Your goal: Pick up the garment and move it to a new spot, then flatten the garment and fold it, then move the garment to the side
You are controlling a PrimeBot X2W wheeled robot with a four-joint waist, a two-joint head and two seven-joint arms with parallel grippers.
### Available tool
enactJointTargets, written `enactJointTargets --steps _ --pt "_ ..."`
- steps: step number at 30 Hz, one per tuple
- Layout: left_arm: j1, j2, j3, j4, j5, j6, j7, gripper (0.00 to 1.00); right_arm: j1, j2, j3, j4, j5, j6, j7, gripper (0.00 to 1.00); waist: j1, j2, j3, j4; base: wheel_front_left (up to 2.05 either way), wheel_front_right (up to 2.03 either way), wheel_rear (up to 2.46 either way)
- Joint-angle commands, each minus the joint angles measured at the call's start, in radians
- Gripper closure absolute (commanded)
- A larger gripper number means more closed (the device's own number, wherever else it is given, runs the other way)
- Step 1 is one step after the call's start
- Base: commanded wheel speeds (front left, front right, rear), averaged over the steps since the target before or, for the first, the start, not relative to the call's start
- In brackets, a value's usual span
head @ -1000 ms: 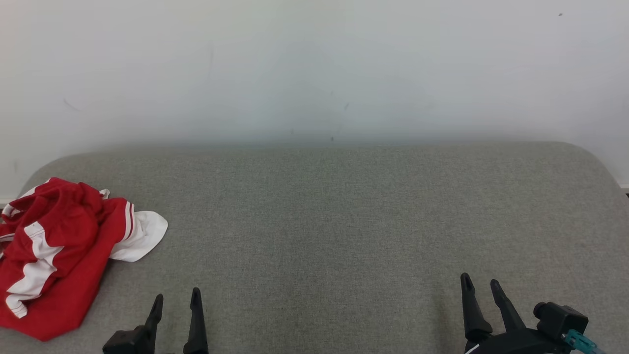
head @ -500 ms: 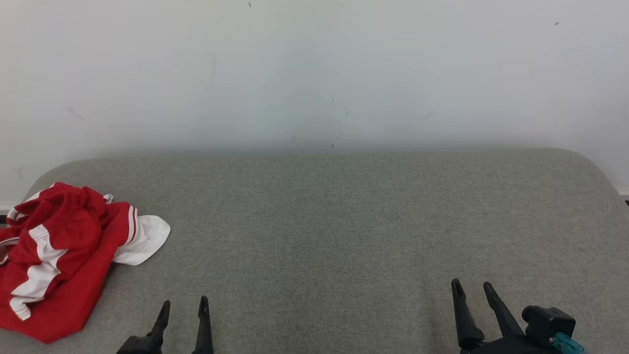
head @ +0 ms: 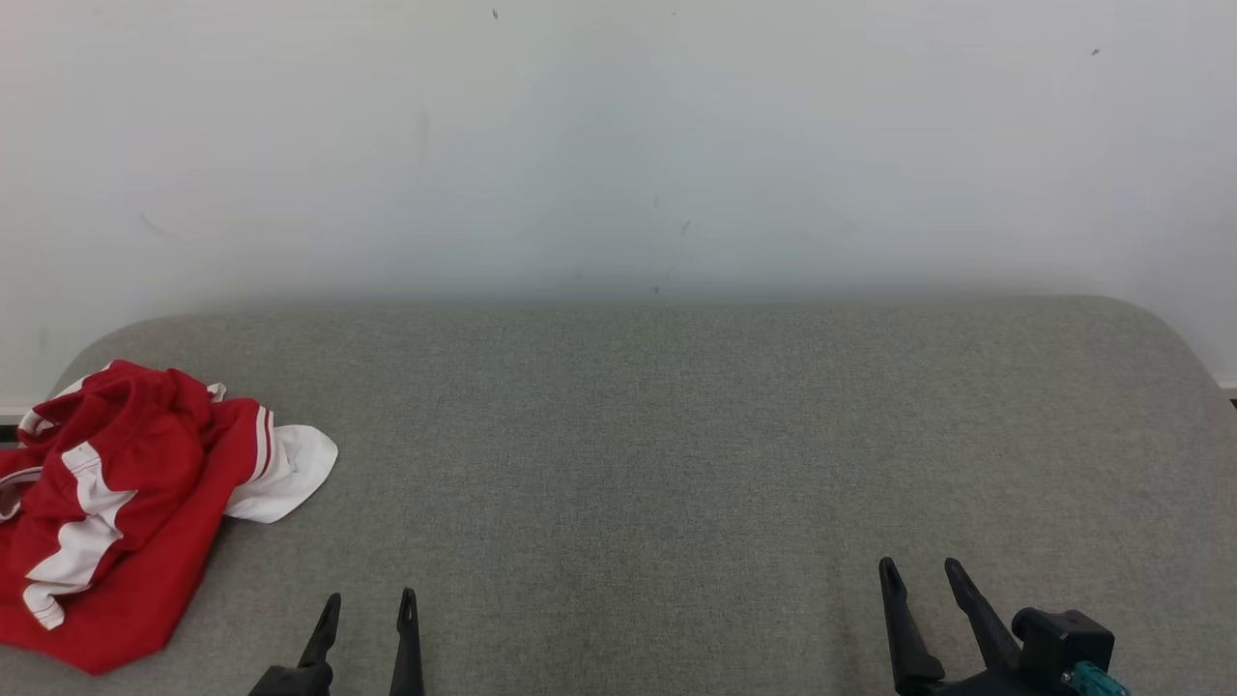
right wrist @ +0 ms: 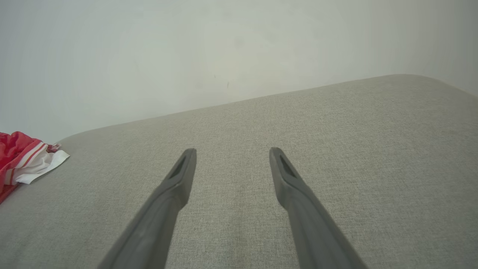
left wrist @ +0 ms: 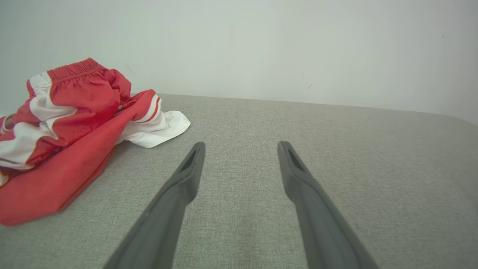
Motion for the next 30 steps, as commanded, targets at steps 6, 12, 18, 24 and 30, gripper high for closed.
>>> enactJointTargets --steps 6,12,18,24,30 --pt "0.000 0.001 -0.007 0.005 0.046 0.008 -0.016 0.00 0.015 -0.004 0.008 -0.011 -0.047 -0.002 -0.013 0.00 0.0000 0.0000 -0.002 0.001 0.00 0.00 0.00" --pt "0.001 -0.002 -0.004 0.009 0.048 0.013 -0.020 0.00 0.019 -0.004 0.010 -0.007 -0.063 -0.002 -0.020 0.00 0.0000 0.0000 -0.006 0.002 0.00 0.00 0.00" --pt "-0.003 -0.003 -0.005 0.015 0.039 0.010 -0.020 0.00 0.014 -0.004 0.011 -0.002 -0.058 -0.002 -0.024 0.00 0.0000 0.0000 -0.006 0.005 0.00 0.00 0.00" --pt "-0.004 -0.006 0.003 0.030 0.015 0.015 -0.020 0.00 0.012 -0.004 0.016 0.002 -0.054 -0.002 -0.021 0.00 0.0000 0.0000 -0.004 0.011 0.00 0.00 0.00" --pt "-0.012 -0.002 0.006 0.035 0.007 0.020 -0.019 0.00 0.020 -0.003 0.013 -0.006 -0.052 -0.002 -0.022 0.00 0.0000 0.0000 -0.004 0.034 0.00 0.00 0.00"
